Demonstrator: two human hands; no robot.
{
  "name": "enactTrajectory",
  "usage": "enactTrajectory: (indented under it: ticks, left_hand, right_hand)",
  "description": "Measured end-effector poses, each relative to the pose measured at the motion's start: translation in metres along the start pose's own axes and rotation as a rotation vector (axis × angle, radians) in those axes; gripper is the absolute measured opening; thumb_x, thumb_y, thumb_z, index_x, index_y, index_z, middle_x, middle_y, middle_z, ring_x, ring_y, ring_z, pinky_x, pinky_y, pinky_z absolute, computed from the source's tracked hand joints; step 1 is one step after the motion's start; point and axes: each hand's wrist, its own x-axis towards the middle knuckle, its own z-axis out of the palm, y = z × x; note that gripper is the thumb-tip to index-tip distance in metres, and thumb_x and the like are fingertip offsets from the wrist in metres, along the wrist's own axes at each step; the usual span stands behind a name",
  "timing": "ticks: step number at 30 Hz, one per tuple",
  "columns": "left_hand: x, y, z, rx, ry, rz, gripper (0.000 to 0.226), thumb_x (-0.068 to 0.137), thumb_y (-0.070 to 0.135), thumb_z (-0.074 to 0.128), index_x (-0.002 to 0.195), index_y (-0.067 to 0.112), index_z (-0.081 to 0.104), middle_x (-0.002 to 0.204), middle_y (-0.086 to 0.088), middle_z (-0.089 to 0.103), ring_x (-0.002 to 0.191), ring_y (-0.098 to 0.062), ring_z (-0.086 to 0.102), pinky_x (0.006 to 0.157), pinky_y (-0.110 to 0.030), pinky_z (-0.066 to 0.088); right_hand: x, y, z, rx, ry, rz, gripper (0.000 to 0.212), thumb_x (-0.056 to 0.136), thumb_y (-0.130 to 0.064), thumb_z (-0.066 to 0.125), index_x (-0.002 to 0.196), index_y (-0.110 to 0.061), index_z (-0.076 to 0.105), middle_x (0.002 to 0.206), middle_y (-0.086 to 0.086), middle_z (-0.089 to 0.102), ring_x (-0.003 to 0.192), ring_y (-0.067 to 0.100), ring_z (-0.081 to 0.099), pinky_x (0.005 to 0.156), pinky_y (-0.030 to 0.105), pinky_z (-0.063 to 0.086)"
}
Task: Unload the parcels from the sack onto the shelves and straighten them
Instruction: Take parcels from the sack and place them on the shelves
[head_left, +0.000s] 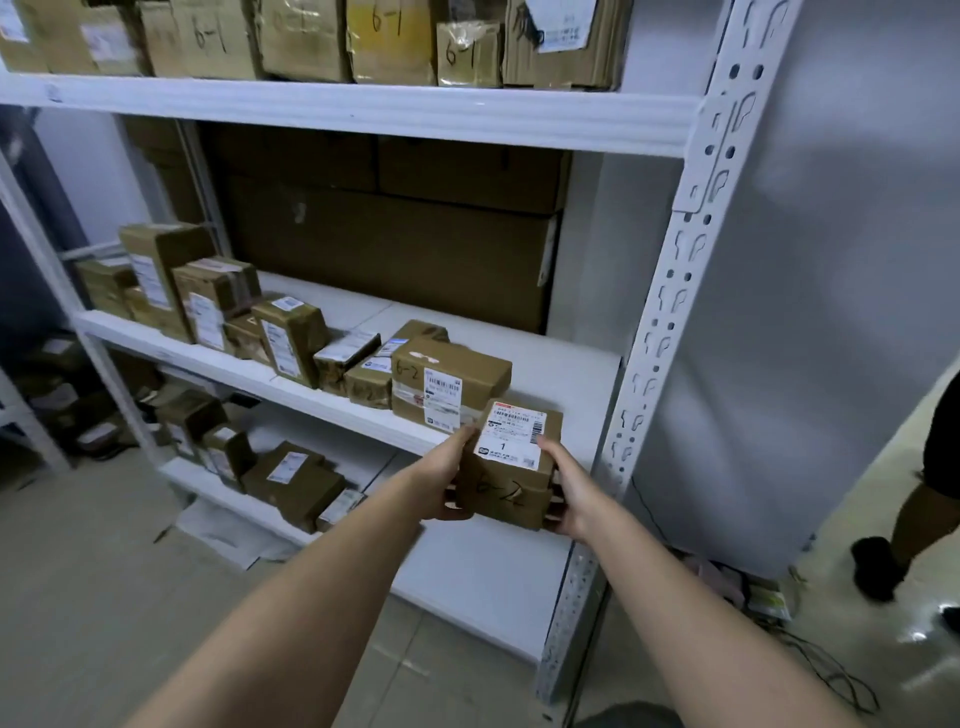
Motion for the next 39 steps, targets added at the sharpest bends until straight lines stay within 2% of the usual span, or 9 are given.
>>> enactTrajectory:
  ticks: [6, 12, 16, 18, 22, 27, 32, 36, 39]
  left_hand:
    - [0.038, 0.022, -0.017, 0.130, -0.034, 0.016, 0.052, 0.087, 0.057, 0.050, 0.114, 0.013, 0.057, 0.115, -0.009, 0.061, 0.103, -0.025, 0.059, 0.079, -0.037, 0.050]
    - [0.082, 0.047, -0.047, 0.412, -0.101, 0.122, 0.041, 0.095, 0.044, 0.047, 0.123, 0.015, 0.049, 0.120, -0.006, 0.058, 0.107, -0.023, 0.058, 0.087, -0.034, 0.044]
    - [0.107, 0.069, -0.058, 0.473, -0.222, 0.360, 0.015, 0.095, 0.024, 0.050, 0.089, 0.015, 0.060, 0.088, 0.000, 0.068, 0.077, -0.009, 0.065, 0.072, -0.023, 0.046]
    - [0.117, 0.080, -0.062, 0.558, -0.208, 0.564, 0.022, 0.095, 0.014, 0.048, 0.077, 0.017, 0.059, 0.080, -0.001, 0.066, 0.074, -0.012, 0.065, 0.073, -0.026, 0.050]
    - [0.131, 0.094, -0.069, 0.772, -0.106, 0.831, 0.022, 0.096, 0.023, 0.046, 0.085, 0.018, 0.065, 0.086, 0.000, 0.070, 0.082, -0.020, 0.065, 0.077, -0.038, 0.053]
    - [0.144, 0.109, -0.076, 0.891, 0.014, 1.127, 0.017, 0.094, 0.023, 0.049, 0.098, 0.020, 0.066, 0.099, 0.004, 0.065, 0.088, -0.014, 0.061, 0.074, -0.034, 0.051]
    - [0.161, 0.120, -0.070, 1.200, 0.188, 1.391, 0.030, 0.085, 0.020, 0.054, 0.114, 0.014, 0.059, 0.119, -0.004, 0.055, 0.109, -0.025, 0.053, 0.088, -0.038, 0.039]
    - [0.170, 0.116, -0.046, 1.548, 0.135, 1.327, 0.059, 0.088, 0.035, 0.046, 0.144, 0.025, 0.034, 0.152, 0.000, 0.031, 0.142, -0.022, 0.023, 0.114, -0.042, 0.014]
    - [0.175, 0.106, -0.031, 1.681, 0.122, 1.204, 0.066, 0.090, 0.039, 0.042, 0.151, 0.027, 0.017, 0.159, 0.001, 0.013, 0.147, -0.023, 0.006, 0.117, -0.046, 0.005]
  right_hand:
    - [0.038, -0.010, 0.004, 0.032, 0.113, -0.061, 0.045, 0.089, -0.053, 0.054, 0.112, -0.016, 0.065, 0.098, 0.008, 0.071, 0.089, 0.025, 0.065, 0.080, 0.036, 0.052]
    - [0.086, -0.015, 0.015, 0.091, 0.296, -0.074, 0.043, 0.097, -0.044, 0.044, 0.115, -0.010, 0.063, 0.097, 0.013, 0.072, 0.081, 0.025, 0.066, 0.066, 0.029, 0.050]
    - [0.115, -0.020, 0.018, 0.101, 0.397, -0.083, 0.042, 0.101, -0.036, 0.037, 0.118, -0.006, 0.061, 0.097, 0.015, 0.071, 0.072, 0.024, 0.066, 0.054, 0.026, 0.047]
    - [0.128, -0.021, 0.021, 0.088, 0.446, -0.115, 0.041, 0.102, -0.032, 0.034, 0.120, -0.004, 0.058, 0.092, 0.013, 0.071, 0.069, 0.022, 0.064, 0.052, 0.025, 0.045]
    - [0.142, -0.013, 0.026, 0.085, 0.504, -0.145, 0.037, 0.102, -0.028, 0.037, 0.121, -0.005, 0.058, 0.071, 0.001, 0.071, 0.059, 0.016, 0.066, 0.049, 0.021, 0.045]
    - [0.160, -0.012, 0.021, 0.087, 0.552, -0.172, 0.049, 0.102, -0.033, 0.040, 0.146, -0.012, 0.031, 0.128, 0.016, 0.059, 0.106, 0.027, 0.060, 0.082, 0.034, 0.047]
    - [0.141, -0.010, 0.032, -0.825, 0.798, -0.405, 0.065, 0.093, -0.057, 0.044, 0.147, -0.023, 0.028, 0.153, 0.003, 0.031, 0.134, 0.028, 0.040, 0.100, 0.042, 0.038]
    - [0.132, -0.004, 0.035, -1.451, 0.534, -0.434, 0.084, 0.083, -0.068, 0.049, 0.151, -0.032, 0.016, 0.160, -0.008, 0.007, 0.148, 0.017, 0.004, 0.114, 0.046, 0.019]
    - [0.134, -0.004, 0.036, -1.611, 0.501, -0.391, 0.087, 0.085, -0.049, 0.061, 0.152, -0.032, 0.009, 0.161, -0.006, 0.004, 0.148, 0.020, -0.002, 0.115, 0.048, 0.018]
